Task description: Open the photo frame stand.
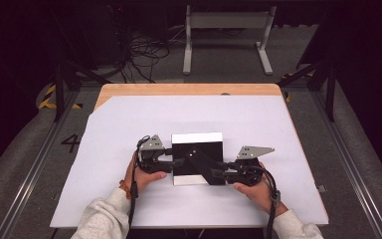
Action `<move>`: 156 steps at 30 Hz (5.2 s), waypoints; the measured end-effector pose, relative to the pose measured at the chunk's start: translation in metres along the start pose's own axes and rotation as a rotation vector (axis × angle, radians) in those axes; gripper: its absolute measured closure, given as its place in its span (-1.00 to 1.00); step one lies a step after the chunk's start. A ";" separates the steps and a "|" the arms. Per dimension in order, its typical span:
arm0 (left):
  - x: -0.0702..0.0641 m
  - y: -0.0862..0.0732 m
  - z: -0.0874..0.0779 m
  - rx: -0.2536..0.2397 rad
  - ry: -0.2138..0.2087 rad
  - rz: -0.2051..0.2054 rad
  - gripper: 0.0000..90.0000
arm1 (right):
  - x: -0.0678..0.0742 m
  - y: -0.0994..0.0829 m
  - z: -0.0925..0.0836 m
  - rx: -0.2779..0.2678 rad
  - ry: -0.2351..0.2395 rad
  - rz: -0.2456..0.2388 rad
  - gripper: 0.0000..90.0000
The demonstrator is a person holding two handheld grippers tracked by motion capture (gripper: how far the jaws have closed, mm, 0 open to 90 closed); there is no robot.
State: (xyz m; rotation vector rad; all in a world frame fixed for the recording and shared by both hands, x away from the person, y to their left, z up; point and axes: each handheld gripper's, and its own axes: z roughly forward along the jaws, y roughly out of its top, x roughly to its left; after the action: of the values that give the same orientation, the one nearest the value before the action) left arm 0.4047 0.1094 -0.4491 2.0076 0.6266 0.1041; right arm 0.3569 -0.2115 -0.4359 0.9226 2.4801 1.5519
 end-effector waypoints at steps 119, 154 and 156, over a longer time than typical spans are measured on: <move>-0.013 0.000 0.011 0.035 0.202 0.215 0.38 | 0.016 0.001 0.017 0.022 -0.098 -0.088 0.80; -0.011 0.001 -0.016 0.011 0.187 0.212 0.47 | 0.021 -0.003 0.017 0.045 -0.073 -0.084 0.87; -0.011 0.001 -0.016 0.011 0.185 0.211 0.49 | 0.021 -0.003 0.017 0.045 -0.067 -0.080 0.88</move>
State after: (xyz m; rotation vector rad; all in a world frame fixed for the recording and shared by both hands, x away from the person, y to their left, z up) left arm 0.3903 0.1162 -0.4385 2.0854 0.5289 0.4179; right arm 0.3443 -0.1877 -0.4419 0.8550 2.4822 1.4229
